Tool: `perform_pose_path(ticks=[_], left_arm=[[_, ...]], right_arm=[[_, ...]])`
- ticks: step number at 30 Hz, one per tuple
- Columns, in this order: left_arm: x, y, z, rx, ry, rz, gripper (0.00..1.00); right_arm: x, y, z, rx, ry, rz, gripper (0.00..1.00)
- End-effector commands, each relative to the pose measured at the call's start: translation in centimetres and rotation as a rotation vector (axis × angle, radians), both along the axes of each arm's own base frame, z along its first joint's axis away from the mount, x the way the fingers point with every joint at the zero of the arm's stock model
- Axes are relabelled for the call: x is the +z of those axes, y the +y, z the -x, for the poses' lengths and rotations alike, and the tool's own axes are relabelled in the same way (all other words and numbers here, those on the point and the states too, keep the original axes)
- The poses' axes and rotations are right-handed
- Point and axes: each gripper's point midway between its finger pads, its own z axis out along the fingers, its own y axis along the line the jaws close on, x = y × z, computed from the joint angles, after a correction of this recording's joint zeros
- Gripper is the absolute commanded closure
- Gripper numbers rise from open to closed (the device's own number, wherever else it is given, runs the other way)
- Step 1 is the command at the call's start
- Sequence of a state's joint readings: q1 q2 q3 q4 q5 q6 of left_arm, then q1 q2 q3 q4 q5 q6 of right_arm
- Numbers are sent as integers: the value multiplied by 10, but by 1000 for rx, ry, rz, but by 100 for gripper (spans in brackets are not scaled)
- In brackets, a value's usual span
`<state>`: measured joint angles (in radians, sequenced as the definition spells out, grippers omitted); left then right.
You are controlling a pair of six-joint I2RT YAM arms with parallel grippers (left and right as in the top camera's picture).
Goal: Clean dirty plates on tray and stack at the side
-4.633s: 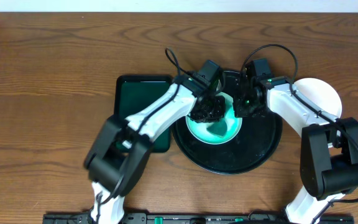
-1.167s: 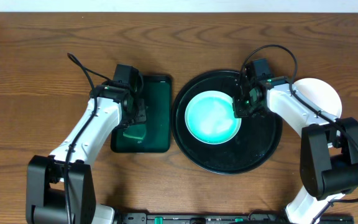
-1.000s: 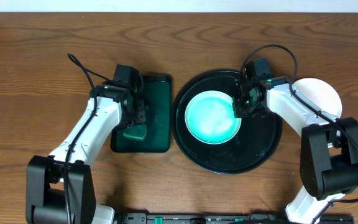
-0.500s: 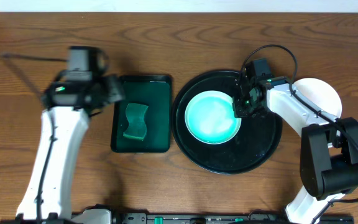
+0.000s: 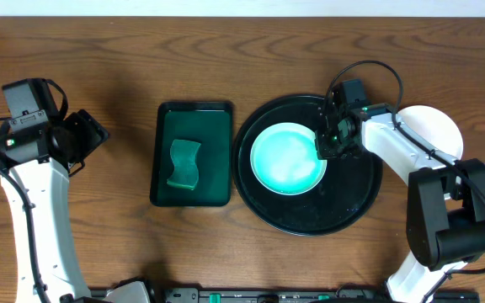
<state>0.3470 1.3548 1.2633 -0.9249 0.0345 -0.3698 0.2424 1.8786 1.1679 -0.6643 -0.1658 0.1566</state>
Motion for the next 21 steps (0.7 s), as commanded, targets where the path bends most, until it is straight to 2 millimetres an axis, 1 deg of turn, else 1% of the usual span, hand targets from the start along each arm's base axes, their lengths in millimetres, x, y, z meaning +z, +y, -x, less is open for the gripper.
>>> perform_pose_path(ticks=[1,21], left_arm=[[6,3,0,14,-12,-11,20],[6,3,0,14,-12,-11,20]], right_arm=[[4,8,3,16,-1,-24,97],[4,7,3,14,-4,-17,96]])
